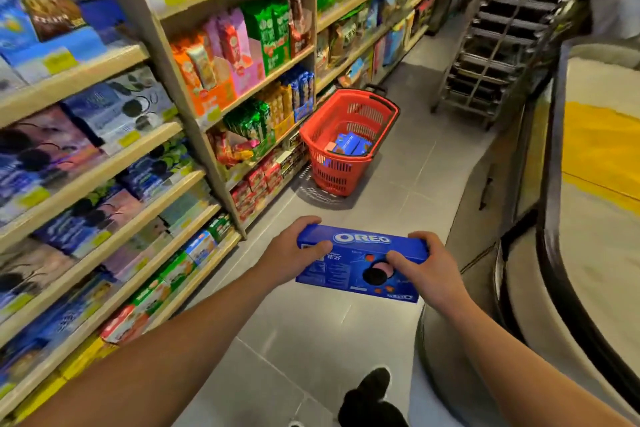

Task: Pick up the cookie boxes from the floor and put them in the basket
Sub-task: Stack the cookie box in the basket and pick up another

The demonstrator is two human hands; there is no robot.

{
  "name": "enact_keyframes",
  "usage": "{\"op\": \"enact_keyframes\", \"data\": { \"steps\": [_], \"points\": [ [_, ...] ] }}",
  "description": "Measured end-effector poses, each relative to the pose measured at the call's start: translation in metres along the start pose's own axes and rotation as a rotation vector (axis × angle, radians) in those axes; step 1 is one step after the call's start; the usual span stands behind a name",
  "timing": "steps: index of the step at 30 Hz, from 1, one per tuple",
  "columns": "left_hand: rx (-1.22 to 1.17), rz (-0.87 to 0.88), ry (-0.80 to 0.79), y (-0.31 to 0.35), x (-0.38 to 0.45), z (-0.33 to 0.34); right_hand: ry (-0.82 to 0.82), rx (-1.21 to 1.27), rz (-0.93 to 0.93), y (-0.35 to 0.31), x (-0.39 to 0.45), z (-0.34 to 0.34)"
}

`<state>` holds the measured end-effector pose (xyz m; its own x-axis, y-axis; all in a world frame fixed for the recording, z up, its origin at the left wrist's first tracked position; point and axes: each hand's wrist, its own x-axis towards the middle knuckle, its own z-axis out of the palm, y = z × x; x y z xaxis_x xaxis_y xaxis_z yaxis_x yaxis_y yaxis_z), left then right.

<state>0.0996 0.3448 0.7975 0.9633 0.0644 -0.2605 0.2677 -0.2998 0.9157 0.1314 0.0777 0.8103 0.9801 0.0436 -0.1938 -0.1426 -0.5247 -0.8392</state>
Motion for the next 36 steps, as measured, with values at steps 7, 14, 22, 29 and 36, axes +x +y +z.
{"op": "enact_keyframes", "data": {
  "steps": [7,14,22,29,36],
  "points": [
    [-0.097,-0.096,0.07,0.005,0.117,-0.015,-0.079,-0.036,-0.047,-0.021,0.145,0.012],
    [-0.117,-0.119,0.166,0.048,0.234,-0.014,-0.157,-0.109,-0.064,-0.056,0.299,-0.011],
    [-0.166,-0.196,0.251,0.051,0.378,-0.047,-0.252,-0.182,-0.071,-0.097,0.465,0.019],
    [-0.161,-0.183,0.275,0.055,0.524,-0.104,-0.249,-0.249,-0.104,-0.146,0.613,0.063],
    [-0.147,-0.176,0.236,0.066,0.624,-0.147,-0.282,-0.237,-0.118,-0.184,0.713,0.084]
  ]
}}
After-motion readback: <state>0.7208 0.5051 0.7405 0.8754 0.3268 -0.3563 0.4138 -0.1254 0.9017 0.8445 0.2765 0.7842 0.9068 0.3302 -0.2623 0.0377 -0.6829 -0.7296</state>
